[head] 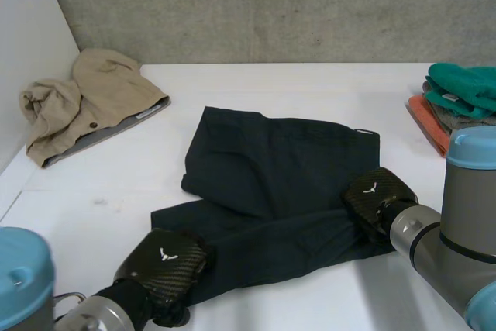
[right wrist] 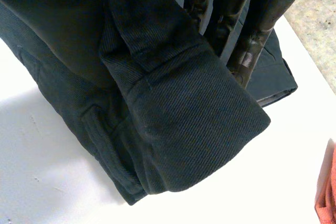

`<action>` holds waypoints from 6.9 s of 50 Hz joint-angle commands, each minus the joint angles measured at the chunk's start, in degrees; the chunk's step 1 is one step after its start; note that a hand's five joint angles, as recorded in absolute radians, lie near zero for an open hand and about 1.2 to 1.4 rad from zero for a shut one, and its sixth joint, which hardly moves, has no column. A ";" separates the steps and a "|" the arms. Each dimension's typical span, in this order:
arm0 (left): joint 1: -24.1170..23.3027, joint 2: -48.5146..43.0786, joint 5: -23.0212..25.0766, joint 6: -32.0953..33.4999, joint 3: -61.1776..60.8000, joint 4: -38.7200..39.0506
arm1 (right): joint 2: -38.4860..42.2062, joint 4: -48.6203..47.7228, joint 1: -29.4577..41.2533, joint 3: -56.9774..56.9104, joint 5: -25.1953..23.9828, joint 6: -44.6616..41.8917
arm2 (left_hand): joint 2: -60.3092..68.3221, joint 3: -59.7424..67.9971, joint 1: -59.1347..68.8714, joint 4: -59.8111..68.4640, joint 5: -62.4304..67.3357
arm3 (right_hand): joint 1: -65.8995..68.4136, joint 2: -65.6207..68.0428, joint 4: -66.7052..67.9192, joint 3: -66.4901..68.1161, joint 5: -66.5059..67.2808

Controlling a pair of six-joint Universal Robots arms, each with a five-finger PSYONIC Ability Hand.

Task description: Fold the laundry.

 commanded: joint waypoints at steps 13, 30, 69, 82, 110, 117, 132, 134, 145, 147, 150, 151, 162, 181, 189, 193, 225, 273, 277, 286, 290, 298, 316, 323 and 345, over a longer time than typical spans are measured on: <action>0.72 -11.92 -1.88 0.46 1.96 9.15 | 0.13 0.00 -0.03 0.55 -0.01 2.81 | 5.71 5.31 5.23 5.71 6.09 | 19.67 12.38 11.88 12.89 14.00; 2.65 -9.99 -4.69 0.99 3.37 15.13 | -6.63 6.93 -2.22 2.92 -0.80 -3.86 | 45.40 45.00 44.92 45.41 45.78 | -26.87 -34.16 -34.65 -33.65 -32.54; 5.64 -11.75 -3.99 0.90 7.85 14.25 | -28.08 5.00 -4.95 12.32 -2.55 -0.88 | 45.40 45.00 44.92 45.41 45.78 | -29.73 -37.02 -37.52 -36.52 -35.41; 5.64 -12.19 -3.99 0.81 8.20 14.25 | -24.31 2.11 -5.57 16.28 -6.16 2.72 | 45.40 45.00 44.92 45.41 45.78 | -28.21 -35.50 -36.00 -34.99 -33.88; 5.72 9.68 -4.25 0.90 22.52 5.03 | -24.38 5.43 -3.10 -8.22 -5.37 2.46 | 45.40 45.00 44.92 45.41 45.78 | 19.67 12.38 11.88 12.89 14.00; 5.81 16.38 -3.99 0.99 33.06 1.60 | -27.64 11.68 -3.37 -23.34 -5.37 2.29 | 45.40 45.00 44.92 45.41 45.78 | 19.67 12.38 11.88 12.89 14.00; 6.08 4.46 -4.08 1.08 36.33 1.50 | -16.49 12.30 -2.67 -30.13 -4.93 2.37 | 45.40 45.00 44.92 45.41 45.78 | 19.67 12.38 11.88 12.89 14.00; 6.08 1.02 -3.99 1.08 36.76 2.73 | -13.50 11.87 -2.67 -30.04 -5.02 2.55 | 45.40 45.00 44.92 45.41 45.78 | 19.67 12.38 11.88 12.89 14.00; 10.56 -22.72 -3.11 10.73 48.79 27.67 | 7.07 -5.43 -1.09 -37.15 0.51 4.13 | 45.40 45.00 44.92 45.41 45.78 | 19.67 12.38 11.88 12.89 14.00; 10.56 -27.01 -1.45 13.37 55.27 34.16 | 9.79 -13.60 0.58 -40.66 3.59 3.87 | 45.40 45.00 44.92 45.41 45.78 | 19.67 12.38 11.88 12.89 14.00; 10.65 -30.81 0.66 14.79 62.23 39.55 | 12.69 -24.04 2.07 -46.97 6.40 3.34 | 45.40 45.00 44.92 45.41 45.78 | 19.67 12.38 11.88 12.89 14.00; 10.91 -32.65 1.19 14.87 67.39 41.91 | 13.22 -26.52 2.25 -48.31 6.58 3.25 | 45.40 45.00 44.92 45.41 45.78 | 19.67 12.38 11.88 12.89 14.00; 10.82 -31.79 -6.54 12.69 70.09 44.40 | 14.72 -36.22 3.92 -56.50 6.32 3.52 | 45.40 45.00 44.92 45.41 45.78 | 19.67 12.38 11.88 12.89 14.00; 9.77 -20.36 -4.43 8.11 18.85 40.53 | 21.04 -28.14 4.98 -26.28 3.52 3.17 | 45.40 45.00 44.92 45.41 45.78 | 19.67 12.38 11.88 12.89 14.00; 8.63 -16.59 -6.45 8.11 8.65 29.56 | 19.22 -19.27 5.95 -16.43 2.54 3.69 | 45.40 45.00 44.92 45.41 45.78 | 19.67 12.38 11.88 12.89 14.00; 7.31 -10.00 -7.42 7.76 6.10 20.33 | 13.43 -14.79 5.77 -11.51 2.28 2.91 | 45.40 45.00 44.92 45.41 45.78 | 19.67 12.38 11.88 12.89 14.00; 3.69 3.30 -6.02 8.72 13.19 -2.21 | -7.78 -0.44 1.20 13.03 -2.12 -7.82 | -24.60 -25.00 -25.08 -24.59 -24.22 | 19.67 12.38 11.88 12.89 14.00; 17.33 -55.34 26.78 28.32 59.35 11.53 | -3.64 -5.54 1.11 15.05 -4.40 -2.72 | 45.40 45.00 44.92 45.41 45.78 | 19.67 12.38 11.88 12.89 14.00; 17.06 -52.01 21.34 28.32 57.69 11.53 | -3.64 -5.54 1.11 15.14 -4.40 -2.72 | 45.40 45.00 44.92 45.41 45.78 | 19.67 12.38 11.88 12.89 14.00; 17.15 -41.38 11.14 28.50 44.53 11.44 | -3.64 -5.54 1.29 15.40 -4.58 -2.72 | 45.40 45.00 44.92 45.41 45.78 | 19.67 12.38 11.88 12.89 14.00; 17.33 -37.95 8.59 28.41 38.81 11.44 | -3.64 -5.54 1.29 15.58 -4.58 -2.72 | 45.40 45.00 44.92 45.41 45.78 | 19.67 12.38 11.88 12.89 14.00; 16.98 -34.69 0.51 27.44 31.94 11.52 | -3.64 -5.45 1.20 16.10 -4.58 -2.72 | 45.40 45.00 44.92 45.41 45.78 | 19.67 12.38 11.88 12.89 14.00; 15.83 -24.50 -0.47 15.06 27.63 11.61 | -3.82 -5.45 1.20 15.23 -4.75 0.88 | -6.38 -6.78 -6.86 -6.37 -5.99 | 19.67 12.38 11.88 12.89 14.00; 15.31 -10.70 -0.47 7.59 17.88 9.86 | -3.82 -4.84 1.38 11.80 -4.40 2.46 | -7.73 -8.13 -8.21 -7.73 -7.35 | 19.67 12.38 11.88 12.89 14.00; 4.23 -0.48 -1.35 -14.92 1.52 -10.10 | 1.89 -3.61 0.32 0.19 -7.30 14.77 | -7.06 -7.46 -7.54 -7.06 -6.68 | 19.67 12.38 11.88 12.89 14.00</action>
